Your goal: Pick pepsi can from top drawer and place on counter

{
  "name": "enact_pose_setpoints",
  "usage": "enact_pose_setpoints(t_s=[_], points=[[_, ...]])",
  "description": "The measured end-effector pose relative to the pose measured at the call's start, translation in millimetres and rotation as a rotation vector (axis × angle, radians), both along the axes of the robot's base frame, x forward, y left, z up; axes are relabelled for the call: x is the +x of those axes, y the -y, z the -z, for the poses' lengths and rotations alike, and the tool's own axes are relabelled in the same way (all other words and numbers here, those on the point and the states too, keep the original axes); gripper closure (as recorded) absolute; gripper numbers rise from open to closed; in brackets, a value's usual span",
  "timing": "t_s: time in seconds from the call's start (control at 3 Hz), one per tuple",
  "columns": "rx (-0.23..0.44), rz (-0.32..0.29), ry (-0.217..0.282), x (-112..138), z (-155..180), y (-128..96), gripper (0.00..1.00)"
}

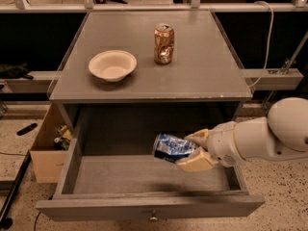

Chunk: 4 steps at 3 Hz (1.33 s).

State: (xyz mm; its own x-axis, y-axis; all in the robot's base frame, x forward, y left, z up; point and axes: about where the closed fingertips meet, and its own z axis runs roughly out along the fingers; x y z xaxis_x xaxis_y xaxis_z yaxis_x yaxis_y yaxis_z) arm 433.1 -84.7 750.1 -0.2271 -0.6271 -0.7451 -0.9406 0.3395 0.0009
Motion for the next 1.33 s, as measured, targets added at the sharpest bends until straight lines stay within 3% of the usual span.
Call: enact_pose_setpoints(t_s=[0.33,0.67,1.0,1.33], points=[[0.018,-0.013,0.039,-24,-40,15,1.00],[-0.016,-0.026,0.098,-26,-90,26,1.00],[-0.040,-0.042,0.136,-1,-131,30,1.00],[-0.046,-0.039,0.141,42,-151,30,1.00]])
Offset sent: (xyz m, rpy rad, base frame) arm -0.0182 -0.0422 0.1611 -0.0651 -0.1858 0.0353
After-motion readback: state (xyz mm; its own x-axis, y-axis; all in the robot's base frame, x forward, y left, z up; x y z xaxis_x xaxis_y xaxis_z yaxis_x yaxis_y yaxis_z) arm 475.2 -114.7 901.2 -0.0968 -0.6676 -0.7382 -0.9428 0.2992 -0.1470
